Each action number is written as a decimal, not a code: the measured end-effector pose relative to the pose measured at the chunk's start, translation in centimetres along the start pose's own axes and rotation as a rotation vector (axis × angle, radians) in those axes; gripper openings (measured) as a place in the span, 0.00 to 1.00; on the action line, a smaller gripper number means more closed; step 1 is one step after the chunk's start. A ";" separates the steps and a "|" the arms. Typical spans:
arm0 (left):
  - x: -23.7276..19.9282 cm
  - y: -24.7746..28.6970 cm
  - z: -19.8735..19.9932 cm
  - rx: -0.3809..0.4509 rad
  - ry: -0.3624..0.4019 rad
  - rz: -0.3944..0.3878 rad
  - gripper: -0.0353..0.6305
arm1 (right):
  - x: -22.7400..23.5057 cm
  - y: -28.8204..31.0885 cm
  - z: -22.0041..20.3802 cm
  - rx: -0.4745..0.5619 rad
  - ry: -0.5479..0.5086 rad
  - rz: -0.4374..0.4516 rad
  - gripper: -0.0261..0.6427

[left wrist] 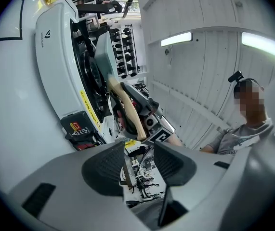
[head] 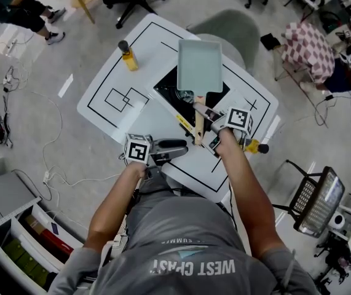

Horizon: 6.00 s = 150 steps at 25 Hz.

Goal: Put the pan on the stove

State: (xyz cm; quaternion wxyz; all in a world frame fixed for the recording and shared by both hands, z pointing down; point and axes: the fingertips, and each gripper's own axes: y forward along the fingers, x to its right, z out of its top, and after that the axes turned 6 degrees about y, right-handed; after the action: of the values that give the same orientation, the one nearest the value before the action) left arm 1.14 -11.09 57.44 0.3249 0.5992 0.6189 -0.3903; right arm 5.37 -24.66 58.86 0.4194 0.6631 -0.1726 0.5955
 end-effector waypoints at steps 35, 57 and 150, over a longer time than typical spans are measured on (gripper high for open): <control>-1.1 -1.9 -3.0 0.011 -0.078 0.021 0.33 | 0.2 0.7 -2.4 -0.004 0.010 0.002 0.25; -1.8 -1.8 -5.8 -0.039 -0.131 0.036 0.33 | 0.4 0.1 -2.0 0.041 0.068 0.052 0.23; 2.8 -2.2 -4.3 -0.017 -0.052 0.052 0.33 | -2.1 -3.5 -7.9 0.126 -0.030 0.025 0.31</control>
State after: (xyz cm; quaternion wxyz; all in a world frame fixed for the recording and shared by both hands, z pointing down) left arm -0.91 -5.90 57.30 0.3559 0.6018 0.5979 -0.3921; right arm 2.34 -17.10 55.21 0.3666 0.6949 -0.1493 0.6003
